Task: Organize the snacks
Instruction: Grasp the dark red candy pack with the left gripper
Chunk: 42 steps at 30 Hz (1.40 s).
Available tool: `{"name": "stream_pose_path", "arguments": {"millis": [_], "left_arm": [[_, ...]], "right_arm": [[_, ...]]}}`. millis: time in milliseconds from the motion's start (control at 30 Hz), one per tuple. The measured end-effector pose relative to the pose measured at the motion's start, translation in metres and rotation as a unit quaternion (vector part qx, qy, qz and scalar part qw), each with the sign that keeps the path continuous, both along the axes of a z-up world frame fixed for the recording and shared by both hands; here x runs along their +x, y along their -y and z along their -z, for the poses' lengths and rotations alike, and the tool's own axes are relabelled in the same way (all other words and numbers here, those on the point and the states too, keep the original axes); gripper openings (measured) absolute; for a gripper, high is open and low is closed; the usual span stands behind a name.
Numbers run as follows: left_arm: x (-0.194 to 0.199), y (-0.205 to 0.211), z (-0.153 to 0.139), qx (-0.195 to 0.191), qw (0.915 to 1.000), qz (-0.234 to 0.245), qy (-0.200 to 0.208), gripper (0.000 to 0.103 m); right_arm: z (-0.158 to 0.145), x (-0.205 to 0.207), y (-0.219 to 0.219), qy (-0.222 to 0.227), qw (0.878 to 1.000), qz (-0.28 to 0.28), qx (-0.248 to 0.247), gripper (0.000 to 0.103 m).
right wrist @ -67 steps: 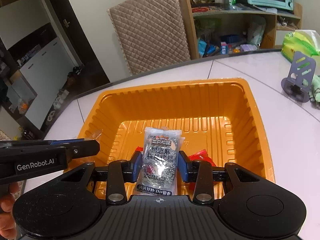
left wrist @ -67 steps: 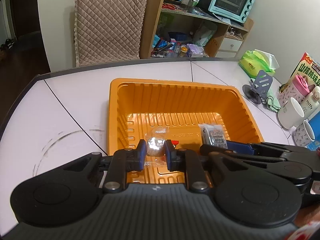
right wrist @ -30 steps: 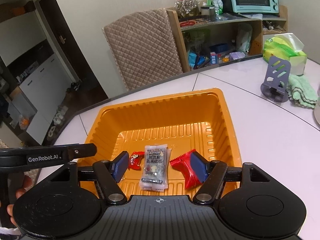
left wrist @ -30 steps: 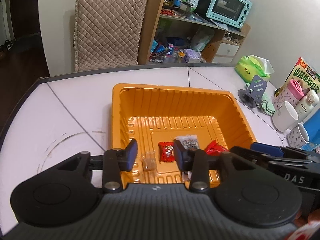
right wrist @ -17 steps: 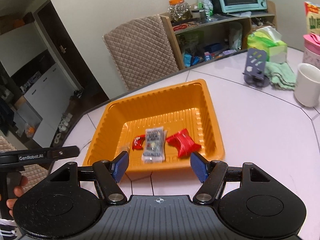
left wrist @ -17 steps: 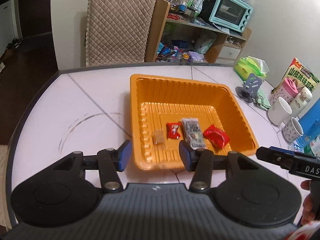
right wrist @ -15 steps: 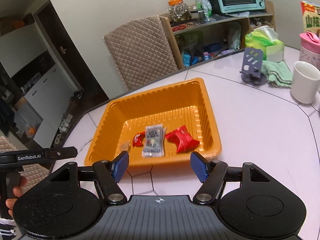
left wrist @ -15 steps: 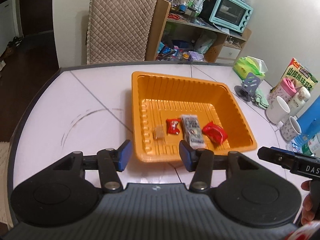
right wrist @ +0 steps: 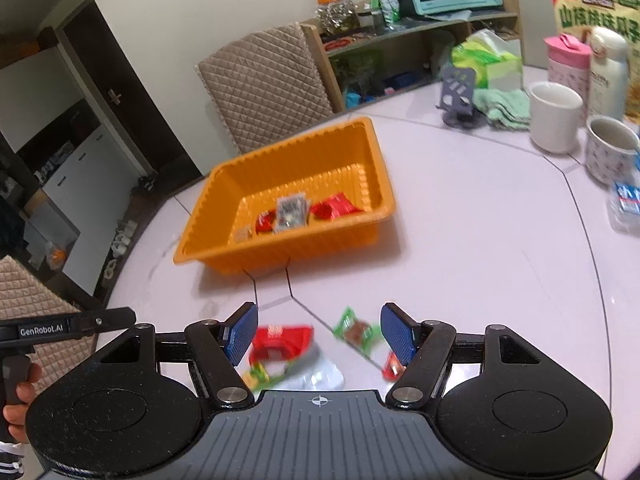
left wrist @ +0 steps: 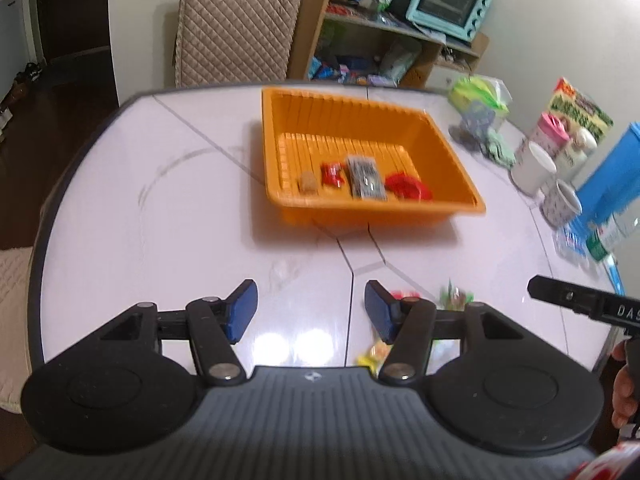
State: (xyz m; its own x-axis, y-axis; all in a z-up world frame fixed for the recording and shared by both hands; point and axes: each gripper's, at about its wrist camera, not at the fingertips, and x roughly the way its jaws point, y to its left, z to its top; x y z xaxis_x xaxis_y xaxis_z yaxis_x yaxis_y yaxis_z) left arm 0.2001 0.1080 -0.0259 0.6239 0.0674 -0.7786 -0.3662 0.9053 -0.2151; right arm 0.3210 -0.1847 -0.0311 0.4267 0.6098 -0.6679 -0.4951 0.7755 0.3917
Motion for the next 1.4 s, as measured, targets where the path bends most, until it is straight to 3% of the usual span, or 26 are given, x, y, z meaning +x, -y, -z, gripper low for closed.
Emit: {"name": "stream_pose_path", "arguments": {"millis": [333,833,1400], "left_arm": [[-0.025,0.029,0.019,-0.014,0.9994,0.020,-0.024,0.056],[-0.027,0.063,0.055,-0.011,0.9964,0.058,-0.061,0.055],[-0.008,0.064,0.081,-0.004,0.9937,0.076,-0.082,0.041]], "right_arm": [[0.020,-0.032,0.030,-0.042,0.999,0.016,-0.011,0.068],[0.048,-0.054,0.042,-0.076,0.996,0.023,-0.043,0.068],[0.059,-0.049,0.042,-0.095,0.993,0.034,-0.054,0.068]]}}
